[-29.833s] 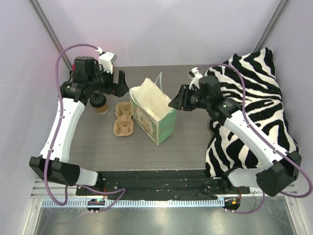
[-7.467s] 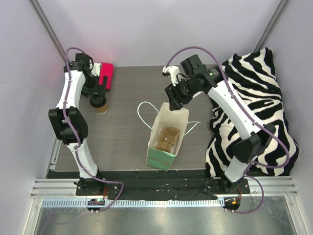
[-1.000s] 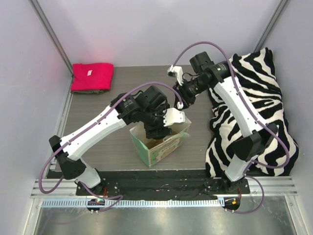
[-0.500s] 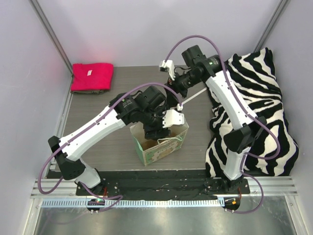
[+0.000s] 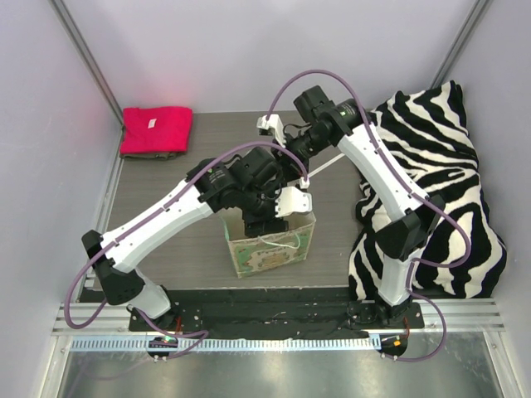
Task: Pack the takeout coffee
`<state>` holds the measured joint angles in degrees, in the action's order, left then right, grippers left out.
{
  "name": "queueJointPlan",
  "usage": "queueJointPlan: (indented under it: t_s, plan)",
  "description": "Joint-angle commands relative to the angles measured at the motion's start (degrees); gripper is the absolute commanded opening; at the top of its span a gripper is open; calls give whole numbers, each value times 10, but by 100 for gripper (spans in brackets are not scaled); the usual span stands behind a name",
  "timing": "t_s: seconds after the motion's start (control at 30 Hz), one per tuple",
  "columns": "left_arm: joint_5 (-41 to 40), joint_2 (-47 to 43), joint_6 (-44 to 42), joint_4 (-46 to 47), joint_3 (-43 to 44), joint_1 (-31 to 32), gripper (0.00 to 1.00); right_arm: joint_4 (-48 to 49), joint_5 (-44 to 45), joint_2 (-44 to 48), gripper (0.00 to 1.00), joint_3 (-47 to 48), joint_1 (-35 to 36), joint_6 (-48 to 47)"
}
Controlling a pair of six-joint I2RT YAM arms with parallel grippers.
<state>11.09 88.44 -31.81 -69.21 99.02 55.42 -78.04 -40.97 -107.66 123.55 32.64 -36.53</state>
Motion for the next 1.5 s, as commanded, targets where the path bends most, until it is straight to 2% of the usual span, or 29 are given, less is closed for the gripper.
queueJointPlan:
  t_s: [0.0,0.13,0.27,0.3,0.33,0.4,0.47,0.67,1.0,1.1,1.2,1.23,1.3,1.33,1.47]
  plan:
    - [-12,-28,17,14,-13,-10,27,24,19,30,1,-19,0,59]
    - [-12,-40,28,19,-37,-36,26,146,66,119,1,-106,-1,127]
    - [-14,-62,26,36,-74,-38,26,165,59,152,3,-160,1,156]
    - [-11,-67,25,39,-78,-38,26,162,57,150,21,-161,1,157]
    - [-5,-68,25,42,-82,-38,26,157,55,148,32,-161,1,156]
    - [2,-66,22,42,-82,-38,25,155,49,132,48,-151,1,155]
    - [2,-65,18,41,-81,-38,25,144,37,109,56,-125,1,150]
    - [2,-62,13,40,-79,-38,25,92,15,62,66,-74,12,115]
    - [7,-65,14,44,-92,-38,25,114,29,68,73,-105,29,102]
    - [4,-66,13,47,-99,-38,25,142,30,68,71,-116,31,112]
    - [-1,-69,19,54,-108,-40,24,151,35,67,47,-124,36,110]
    - [-2,-69,25,56,-107,-42,24,160,39,70,24,-130,35,112]
    - [3,-65,32,54,-100,-50,24,212,58,95,4,-160,36,146]
    - [2,-65,34,53,-100,-50,24,234,66,107,1,-172,35,160]
    - [-16,-85,38,79,-129,-51,23,335,121,171,1,-230,36,217]
